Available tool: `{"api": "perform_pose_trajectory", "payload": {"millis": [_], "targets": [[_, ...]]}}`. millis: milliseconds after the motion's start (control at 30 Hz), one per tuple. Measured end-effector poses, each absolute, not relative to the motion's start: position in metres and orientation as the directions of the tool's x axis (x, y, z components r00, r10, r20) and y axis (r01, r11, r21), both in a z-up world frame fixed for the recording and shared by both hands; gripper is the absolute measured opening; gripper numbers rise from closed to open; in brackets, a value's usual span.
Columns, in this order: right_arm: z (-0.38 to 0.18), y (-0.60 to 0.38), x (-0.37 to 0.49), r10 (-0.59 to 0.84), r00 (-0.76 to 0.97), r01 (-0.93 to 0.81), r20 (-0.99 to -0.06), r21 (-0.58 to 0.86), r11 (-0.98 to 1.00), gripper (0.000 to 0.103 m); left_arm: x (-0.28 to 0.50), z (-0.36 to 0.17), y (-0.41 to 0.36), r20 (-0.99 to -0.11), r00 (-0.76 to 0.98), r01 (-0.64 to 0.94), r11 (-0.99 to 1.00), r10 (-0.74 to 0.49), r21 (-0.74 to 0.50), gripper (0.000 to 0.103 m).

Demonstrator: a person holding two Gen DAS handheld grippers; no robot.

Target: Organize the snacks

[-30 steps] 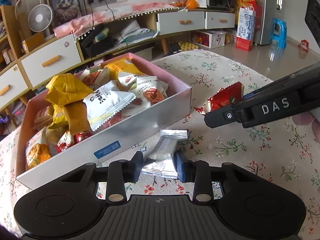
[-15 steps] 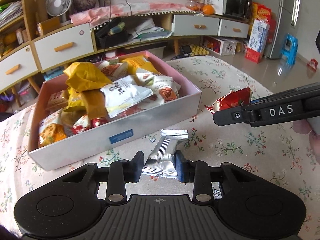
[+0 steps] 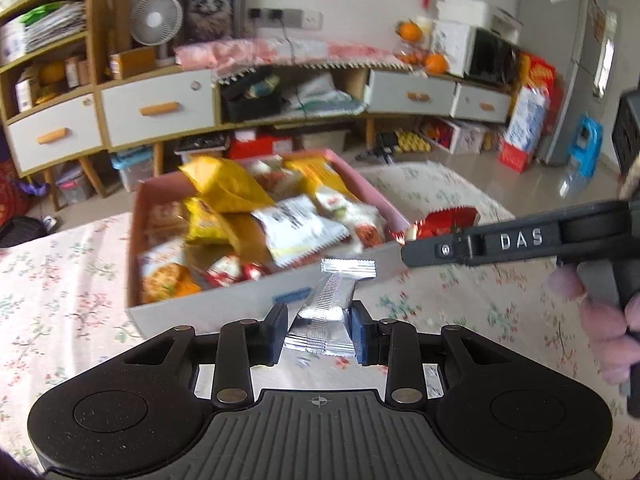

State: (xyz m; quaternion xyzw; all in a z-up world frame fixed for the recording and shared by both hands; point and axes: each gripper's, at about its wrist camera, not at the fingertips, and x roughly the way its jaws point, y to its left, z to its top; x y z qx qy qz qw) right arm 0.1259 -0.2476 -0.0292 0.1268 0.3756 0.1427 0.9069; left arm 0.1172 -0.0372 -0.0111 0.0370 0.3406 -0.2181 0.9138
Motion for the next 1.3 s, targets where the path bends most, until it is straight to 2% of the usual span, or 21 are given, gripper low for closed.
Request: {"api": "perform_pose_trajectory", "payload": {"millis": [533, 1100, 1167, 1267, 1300], "targets": [[-0.022, -0.194, 0.145, 0.417, 0.684, -0.172, -0.599, 0.422, 0.890, 0.033, 0.151, -0.015, 0.012, -0.626, 0.748, 0.180, 0.976, -0.219, -0.126, 0.031], [-0.039, -0.196, 0.171, 0.448, 0.716, -0.025, -0.535, 0.622, 0.783, 0.034, 0.181, -0.033, 0.003, -0.597, 0.776, 0.125, 0.978, -0.203, -0.170, 0.032], [-0.037, -0.191, 0.172, 0.452, 0.718, -0.025, -0.530, 0.629, 0.777, 0.036, 0.181, -0.033, 0.001, -0.591, 0.782, 0.121, 0.979, -0.197, -0.166, 0.035], [-0.035, -0.192, 0.171, 0.435, 0.732, -0.009, -0.525, 0.631, 0.776, 0.053, 0.182, -0.034, -0.001, -0.592, 0.782, 0.128, 0.980, -0.194, -0.153, 0.039], [-0.034, -0.194, 0.171, 0.431, 0.737, -0.006, -0.521, 0.632, 0.775, 0.053, 0.182, -0.033, -0.001, -0.592, 0.783, 0.128, 0.981, -0.191, -0.148, 0.044]]}}
